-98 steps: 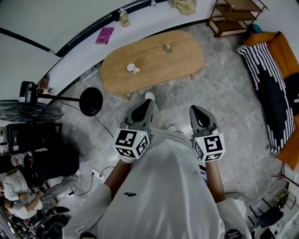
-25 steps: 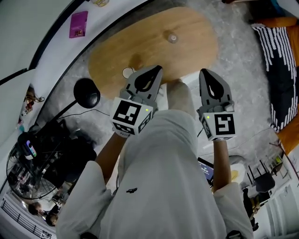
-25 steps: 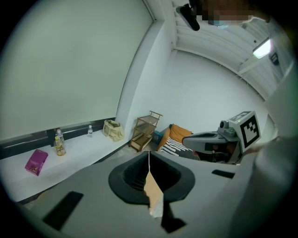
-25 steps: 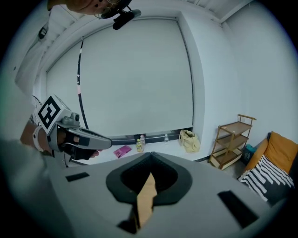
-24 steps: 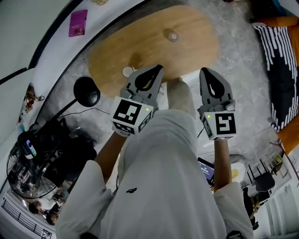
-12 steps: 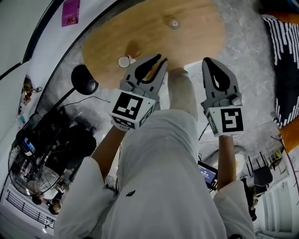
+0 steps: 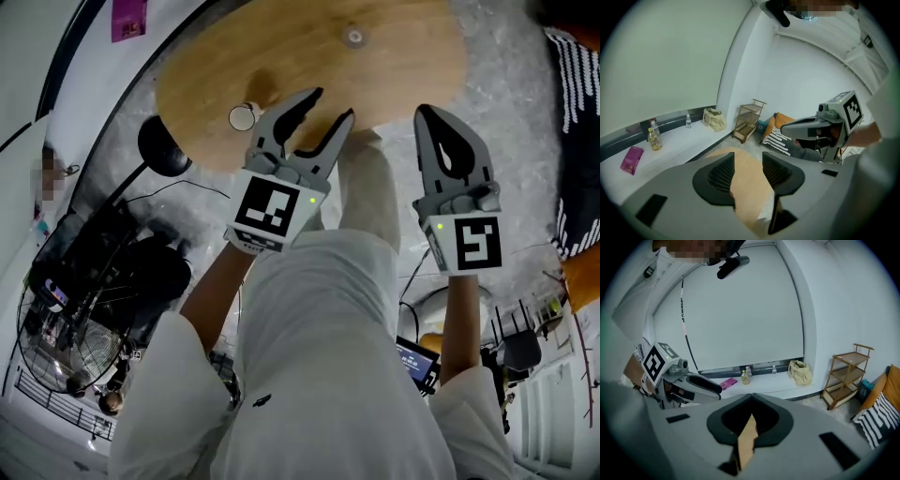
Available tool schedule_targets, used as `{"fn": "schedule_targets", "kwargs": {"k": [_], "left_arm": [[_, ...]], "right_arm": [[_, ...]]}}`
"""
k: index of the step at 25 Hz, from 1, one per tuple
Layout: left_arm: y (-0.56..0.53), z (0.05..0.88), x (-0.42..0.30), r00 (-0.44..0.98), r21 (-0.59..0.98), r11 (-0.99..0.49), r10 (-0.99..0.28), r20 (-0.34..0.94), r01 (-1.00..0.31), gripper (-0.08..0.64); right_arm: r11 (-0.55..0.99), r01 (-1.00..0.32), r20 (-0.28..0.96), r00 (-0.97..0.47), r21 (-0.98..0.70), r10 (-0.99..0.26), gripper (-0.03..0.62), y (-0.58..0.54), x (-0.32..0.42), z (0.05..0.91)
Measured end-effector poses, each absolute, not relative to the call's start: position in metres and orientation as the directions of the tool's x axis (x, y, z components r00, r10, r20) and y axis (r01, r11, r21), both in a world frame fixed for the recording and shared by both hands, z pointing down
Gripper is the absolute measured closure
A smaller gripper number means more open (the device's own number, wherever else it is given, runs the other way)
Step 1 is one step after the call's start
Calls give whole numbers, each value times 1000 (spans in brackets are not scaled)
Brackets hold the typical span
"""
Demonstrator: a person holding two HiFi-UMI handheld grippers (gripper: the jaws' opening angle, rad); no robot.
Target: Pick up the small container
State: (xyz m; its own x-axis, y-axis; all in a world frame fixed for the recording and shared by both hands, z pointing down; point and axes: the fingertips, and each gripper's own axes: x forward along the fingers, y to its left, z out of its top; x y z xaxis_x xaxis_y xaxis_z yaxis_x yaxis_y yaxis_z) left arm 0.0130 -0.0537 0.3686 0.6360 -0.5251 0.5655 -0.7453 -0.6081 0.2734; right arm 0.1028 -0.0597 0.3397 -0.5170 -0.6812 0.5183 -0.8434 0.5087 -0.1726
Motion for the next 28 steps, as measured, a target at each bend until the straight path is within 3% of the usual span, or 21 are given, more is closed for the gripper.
{"fn": "schedule_targets", "kwargs": {"k": [13, 28], "left_arm": [[-82, 443, 19, 580, 242, -573, -530, 619, -783, 302], [-97, 515, 33, 547, 180, -601, -511, 663, -779, 282]], "right_arm": [[519, -828, 554, -540, -214, -634, 584, -89, 106, 393], [540, -812, 569, -558, -223, -604, 584, -101, 120, 440]]}}
